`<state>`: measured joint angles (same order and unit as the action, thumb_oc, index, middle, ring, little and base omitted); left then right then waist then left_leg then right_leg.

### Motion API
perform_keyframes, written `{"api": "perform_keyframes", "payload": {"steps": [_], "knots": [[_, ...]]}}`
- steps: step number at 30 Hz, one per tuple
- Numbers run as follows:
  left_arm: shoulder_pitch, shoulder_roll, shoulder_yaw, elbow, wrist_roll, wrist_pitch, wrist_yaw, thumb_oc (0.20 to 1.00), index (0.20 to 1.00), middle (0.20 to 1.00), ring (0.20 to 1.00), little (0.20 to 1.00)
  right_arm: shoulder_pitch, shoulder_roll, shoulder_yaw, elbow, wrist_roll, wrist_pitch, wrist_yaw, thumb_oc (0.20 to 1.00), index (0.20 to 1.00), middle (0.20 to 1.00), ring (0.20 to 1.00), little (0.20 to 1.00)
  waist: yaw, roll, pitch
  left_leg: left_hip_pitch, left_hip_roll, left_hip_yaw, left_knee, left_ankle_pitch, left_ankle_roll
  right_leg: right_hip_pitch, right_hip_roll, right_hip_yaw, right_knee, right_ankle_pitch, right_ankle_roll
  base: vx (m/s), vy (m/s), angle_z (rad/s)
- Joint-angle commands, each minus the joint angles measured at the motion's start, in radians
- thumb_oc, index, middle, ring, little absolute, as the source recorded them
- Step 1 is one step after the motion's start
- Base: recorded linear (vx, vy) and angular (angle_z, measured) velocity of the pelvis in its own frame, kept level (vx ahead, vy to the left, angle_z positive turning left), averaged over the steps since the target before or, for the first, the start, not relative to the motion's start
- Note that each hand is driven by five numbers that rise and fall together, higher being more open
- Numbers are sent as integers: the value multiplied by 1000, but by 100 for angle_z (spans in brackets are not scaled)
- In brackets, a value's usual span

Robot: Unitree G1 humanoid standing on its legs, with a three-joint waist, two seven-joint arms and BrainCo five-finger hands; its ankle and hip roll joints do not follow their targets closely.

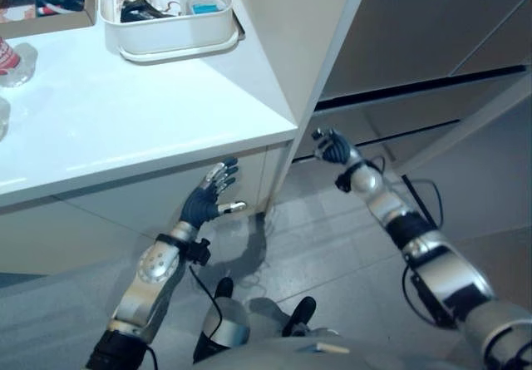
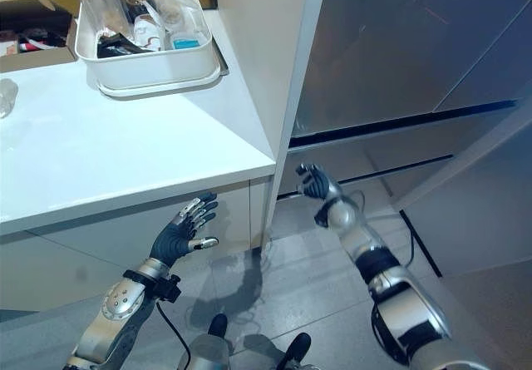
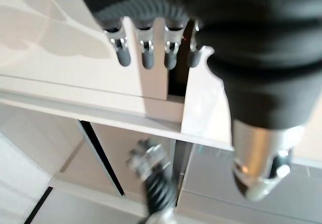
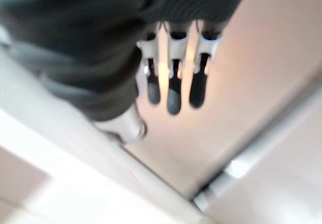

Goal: Take the drinks into the refrigerator

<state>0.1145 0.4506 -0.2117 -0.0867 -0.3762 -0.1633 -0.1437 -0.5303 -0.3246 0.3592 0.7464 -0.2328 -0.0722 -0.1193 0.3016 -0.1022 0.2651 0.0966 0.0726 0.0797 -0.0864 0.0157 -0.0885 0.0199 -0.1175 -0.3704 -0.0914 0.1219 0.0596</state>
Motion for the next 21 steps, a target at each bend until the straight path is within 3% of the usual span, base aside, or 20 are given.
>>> {"api": "perform_keyframes", "payload": {"steps": [1, 4, 7, 10, 13, 14, 16, 17, 18, 19, 20, 21], "knots": [[11, -62, 10, 57, -49, -31, 24, 1000, 1000, 1000, 1000, 1000, 45, -8, -91, 9, 123, -26, -35, 1000, 1000, 1000, 1000, 1000, -35, 7, -22, -10, -90, 30, -1, -57, 81, 81, -25, -10, 58, -65, 64, 0, 0, 0], [16, -79, 22, 101, -22, -25, 37, 1000, 1000, 1000, 1000, 1000, 133, 15, -138, 36, 176, -27, -38, 1000, 1000, 1000, 1000, 1000, -49, 11, -25, -6, -89, 31, -1, -58, 81, 83, -25, -9, 57, -67, 64, -3, -1, -1], [23, -143, 57, 274, -8, -6, 89, 1000, 1000, 1000, 1000, 1000, 271, 73, -198, 147, 263, -26, -44, 1000, 1000, 1000, 1000, 1000, -76, 18, -31, 4, -86, 37, -1, -59, 78, 90, -22, -5, 58, -72, 60, 0, 0, 0], [13, -153, 62, 317, 4, -6, 96, 1000, 1000, 1000, 1000, 1000, 289, 84, -207, 181, 281, -24, -45, 1000, 1000, 1000, 1000, 1000, -82, 20, -34, 3, -85, 37, -1, -59, 77, 89, -20, -7, 59, -73, 60, 2, -2, -3], [-28, -201, 88, 544, 33, 7, 135, 1000, 1000, 1000, 1000, 1000, 352, 128, -234, 325, 320, -17, -38, 1000, 1000, 1000, 1000, 1000, -107, 29, -42, 11, -83, 41, -1, -60, 74, 92, -17, -4, 62, -78, 58, 6, -3, -11], [-74, -220, 107, 727, 110, 15, 177, 1000, 1000, 1000, 1000, 1000, 376, 145, -226, 384, 309, -12, -34, 1000, 1000, 1000, 1000, 1000, -119, 35, -45, 22, -80, 48, -1, -65, 70, 98, -13, 4, 63, -84, 56, 14, -5, 5], [-101, -232, 110, 816, 139, 26, 190, 1000, 1000, 1000, 1000, 1000, 382, 153, -225, 424, 307, -9, -31, 1000, 1000, 1000, 1000, 1000, -127, 37, -50, 18, -81, 48, -1, -61, 70, 93, -13, 6, 63, -82, 54, 11, 4, -4], [-144, -247, 129, 999, 214, 45, 229, 1000, 1000, 1000, 1000, 1000, 390, 167, -221, 483, 301, 1, -34, 1000, 1000, 1000, 1000, 1000, -139, 40, -60, 25, -80, 54, -1, -64, 68, 97, -9, 11, 63, -86, 52, 48, 3, -10], [-164, -265, 160, 1094, 175, 56, 234, 1000, 1000, 1000, 1000, 1000, 396, 172, -217, 504, 299, 4, -30, 1000, 1000, 1000, 1000, 1000, -143, 44, -60, 34, -78, 58, -1, -69, 66, 103, -6, 16, 64, -91, 51, 34, 5, -6], [-166, -265, 160, 1096, 174, 56, 234, 1000, 1000, 1000, 1000, 1000, 394, 172, -217, 504, 299, 4, -30, 1000, 1000, 1000, 1000, 1000, -144, 43, -62, 30, -79, 57, -1, -66, 67, 100, -7, 15, 63, -88, 51, 44, 2, -7], [-200, -271, 171, 1239, 245, 77, 240, 1000, 1000, 1000, 1000, 1000, 399, 182, -222, 549, 298, 17, -33, 1000, 1000, 1000, 1000, 1000, -158, 46, -75, 36, -79, 59, -1, -70, 66, 103, -2, 19, 63, -93, 47, 46, 7, -9], [-205, -273, 175, 1273, 261, 80, 248, 1000, 1000, 1000, 1000, 1000, 405, 187, -218, 563, 292, 20, -32, 1000, 1000, 1000, 1000, 1000, -163, 47, -79, 40, -78, 61, -1, -72, 65, 106, 0, 25, 63, -95, 46, 69, 5, -10]]}}
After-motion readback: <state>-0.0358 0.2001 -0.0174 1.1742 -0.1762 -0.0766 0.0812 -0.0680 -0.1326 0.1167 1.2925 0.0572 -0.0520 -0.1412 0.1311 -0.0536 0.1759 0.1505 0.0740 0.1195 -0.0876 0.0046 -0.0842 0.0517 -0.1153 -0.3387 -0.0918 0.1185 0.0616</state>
